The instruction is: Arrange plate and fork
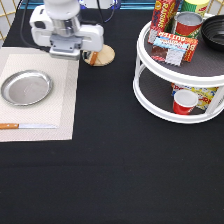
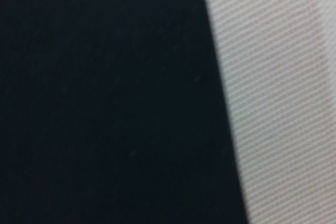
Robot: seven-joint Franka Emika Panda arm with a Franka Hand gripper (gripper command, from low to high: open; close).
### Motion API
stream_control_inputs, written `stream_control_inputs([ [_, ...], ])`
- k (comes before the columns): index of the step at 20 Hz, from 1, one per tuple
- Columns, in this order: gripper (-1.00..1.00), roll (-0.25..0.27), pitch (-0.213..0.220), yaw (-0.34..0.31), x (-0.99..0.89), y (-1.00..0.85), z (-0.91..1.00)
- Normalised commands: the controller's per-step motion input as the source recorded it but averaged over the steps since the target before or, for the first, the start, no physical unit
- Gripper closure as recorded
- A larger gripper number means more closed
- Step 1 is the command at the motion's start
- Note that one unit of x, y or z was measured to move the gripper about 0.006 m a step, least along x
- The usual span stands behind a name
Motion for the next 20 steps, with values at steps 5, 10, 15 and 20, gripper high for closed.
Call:
stream_control_inputs([
  [5,-1.00,-0.067,-0.151,0.000,-0.93,0.51,-0.14],
  [10,-1.00,-0.015,-0.183,0.000,-0.98,0.32,-0.29],
  [15,-1.00,-0.010,-0.216,0.000,-0.95,0.23,-0.41],
  [20,-1.00,-0.004,-0.207,0.000,-0.85,0.13,-0.17],
])
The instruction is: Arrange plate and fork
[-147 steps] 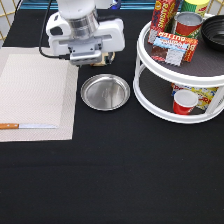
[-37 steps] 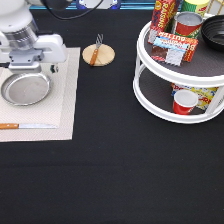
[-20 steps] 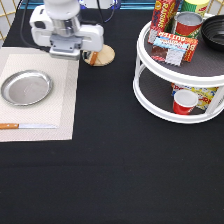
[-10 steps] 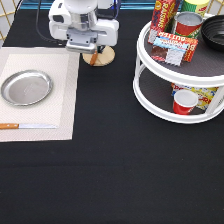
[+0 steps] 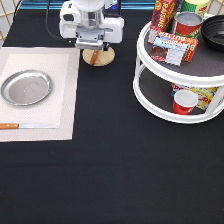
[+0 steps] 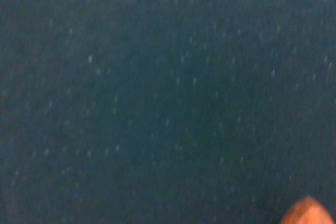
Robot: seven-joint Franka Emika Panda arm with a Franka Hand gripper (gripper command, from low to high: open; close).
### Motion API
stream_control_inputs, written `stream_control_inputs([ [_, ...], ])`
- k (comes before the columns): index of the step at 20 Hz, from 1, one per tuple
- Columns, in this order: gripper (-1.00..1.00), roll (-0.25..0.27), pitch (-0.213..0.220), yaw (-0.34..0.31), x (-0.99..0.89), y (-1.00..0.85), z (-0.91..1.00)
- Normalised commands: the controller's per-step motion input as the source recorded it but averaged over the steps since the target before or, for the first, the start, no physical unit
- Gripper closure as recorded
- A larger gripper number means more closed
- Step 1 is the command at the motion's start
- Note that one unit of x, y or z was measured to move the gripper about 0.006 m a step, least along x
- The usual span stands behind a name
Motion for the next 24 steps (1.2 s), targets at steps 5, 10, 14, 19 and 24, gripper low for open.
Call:
stream_control_inputs([
  [5,-1.00,0.000,-0.077,0.019,-0.25,0.00,-0.03],
  [10,-1.00,0.012,0.007,0.016,0.08,-0.10,-0.15],
  [14,-1.00,0.016,0.067,0.004,0.24,-0.12,-0.24],
  [19,-1.00,0.002,0.060,0.000,0.01,-0.01,-0.24],
  [24,-1.00,0.006,0.028,0.001,-0.01,0.00,-0.06],
])
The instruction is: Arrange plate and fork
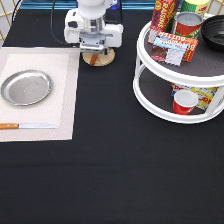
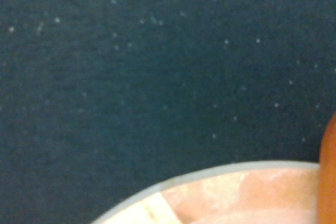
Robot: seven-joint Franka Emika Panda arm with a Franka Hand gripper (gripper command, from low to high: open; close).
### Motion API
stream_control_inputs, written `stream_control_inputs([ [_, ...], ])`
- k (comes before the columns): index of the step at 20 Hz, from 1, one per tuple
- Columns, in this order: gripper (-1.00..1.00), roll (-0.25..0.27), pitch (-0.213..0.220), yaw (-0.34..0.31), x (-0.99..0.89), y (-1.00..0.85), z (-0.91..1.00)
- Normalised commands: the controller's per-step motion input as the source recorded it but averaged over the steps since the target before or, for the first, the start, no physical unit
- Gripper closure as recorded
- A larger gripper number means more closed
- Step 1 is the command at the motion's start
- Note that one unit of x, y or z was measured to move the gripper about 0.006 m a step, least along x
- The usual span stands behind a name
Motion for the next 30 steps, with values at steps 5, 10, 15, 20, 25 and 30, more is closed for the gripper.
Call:
stream_control_inputs([
  [5,-1.00,0.003,0.001,0.007,-0.01,0.00,-0.12],
  [10,1.00,0.000,0.000,0.006,0.00,0.00,-0.04],
  [15,1.00,0.000,0.000,0.009,0.00,0.00,0.00],
  [20,1.00,-0.007,-0.015,0.010,0.00,-0.01,-0.04],
  [25,1.00,-0.044,-0.037,0.016,0.00,0.00,-0.07],
  [30,1.00,-0.053,-0.042,0.022,0.00,0.00,-0.03],
])
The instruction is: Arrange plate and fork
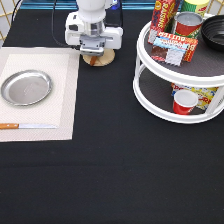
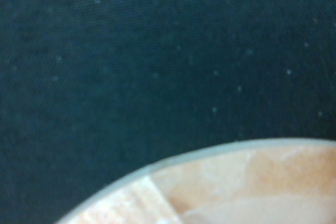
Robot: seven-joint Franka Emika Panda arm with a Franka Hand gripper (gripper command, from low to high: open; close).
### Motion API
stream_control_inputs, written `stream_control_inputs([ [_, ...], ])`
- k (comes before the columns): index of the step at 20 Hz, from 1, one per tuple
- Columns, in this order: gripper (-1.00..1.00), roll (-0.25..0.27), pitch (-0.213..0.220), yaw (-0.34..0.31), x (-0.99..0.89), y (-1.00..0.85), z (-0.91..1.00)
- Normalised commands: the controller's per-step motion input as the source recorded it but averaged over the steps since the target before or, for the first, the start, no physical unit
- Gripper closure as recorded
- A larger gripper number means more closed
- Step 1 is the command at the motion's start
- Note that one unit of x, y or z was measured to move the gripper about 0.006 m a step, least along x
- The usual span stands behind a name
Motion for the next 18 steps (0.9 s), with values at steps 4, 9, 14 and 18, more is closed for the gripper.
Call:
stream_control_inputs([
  [4,1.00,-0.003,-0.020,0.031,-0.02,-0.08,0.14],
  [9,1.00,0.057,0.001,0.004,0.04,-0.40,0.80],
  [14,1.00,0.093,0.000,-0.001,0.12,-0.76,0.72],
  [18,1.00,0.082,-0.005,0.000,0.15,-0.85,0.46],
])
